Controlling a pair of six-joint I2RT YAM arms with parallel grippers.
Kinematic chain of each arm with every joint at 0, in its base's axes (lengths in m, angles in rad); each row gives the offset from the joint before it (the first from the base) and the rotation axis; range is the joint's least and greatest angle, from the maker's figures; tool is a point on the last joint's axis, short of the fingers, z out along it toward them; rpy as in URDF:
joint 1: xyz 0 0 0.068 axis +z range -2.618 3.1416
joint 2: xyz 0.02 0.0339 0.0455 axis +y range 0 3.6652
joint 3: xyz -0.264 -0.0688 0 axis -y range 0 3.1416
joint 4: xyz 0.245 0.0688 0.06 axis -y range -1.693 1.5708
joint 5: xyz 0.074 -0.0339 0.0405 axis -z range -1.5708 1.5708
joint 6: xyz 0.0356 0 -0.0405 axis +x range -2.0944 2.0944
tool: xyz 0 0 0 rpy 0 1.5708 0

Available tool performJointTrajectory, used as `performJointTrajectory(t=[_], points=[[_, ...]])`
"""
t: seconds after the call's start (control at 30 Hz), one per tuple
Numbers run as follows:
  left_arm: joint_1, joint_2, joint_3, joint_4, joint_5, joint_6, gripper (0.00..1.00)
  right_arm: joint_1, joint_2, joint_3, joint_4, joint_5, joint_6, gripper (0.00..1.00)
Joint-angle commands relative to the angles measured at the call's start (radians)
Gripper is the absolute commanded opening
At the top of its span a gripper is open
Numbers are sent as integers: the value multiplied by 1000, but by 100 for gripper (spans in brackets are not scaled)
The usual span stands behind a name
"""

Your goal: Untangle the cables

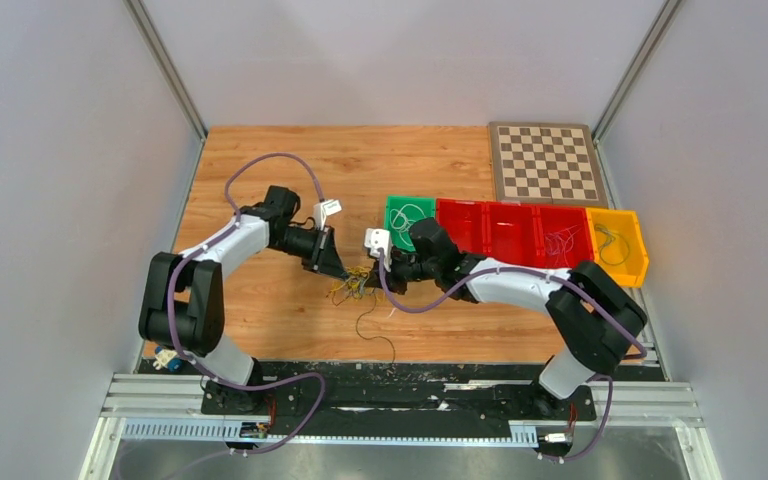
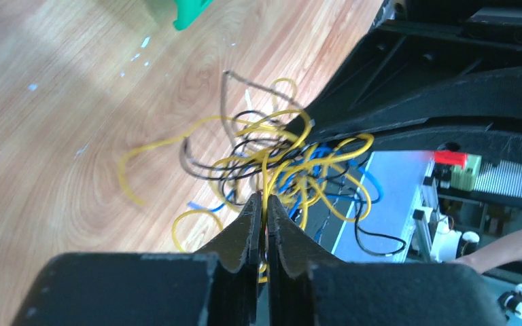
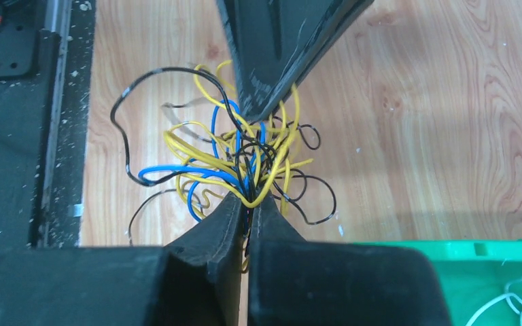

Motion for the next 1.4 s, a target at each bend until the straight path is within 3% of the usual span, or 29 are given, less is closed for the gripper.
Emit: performJointTrajectory(t=[0.0,0.07,0.33,0.6,0.73,0.97,1.17,1.37], points=[[75,-75,-52,41,2,-23,9,7,-113,-67,-2,-40,-25,0],[77,-78,-73,74,19,-46,1,9,-121,-70,-14,-42,-28,0],[112,-97,-27,4,57,-1,0,5,-137,-71,-106,3,-97,0],[359,-253,129,-64,75,-36,0,-24,-180,-152,-216,70,-197,0],[460,-276,301,-76,63,-70,0,-25,-185,-164,-262,92,-219,0],[592,-277,534,145,53,-332,0,-25,-166,-129,-352,150,-261,0],[661,-226,743,226,49,-454,0,-38,-212,-155,-432,208,-352,0],[692,-196,848,346,24,-558,0,-42,-254,-205,-478,242,-401,0]])
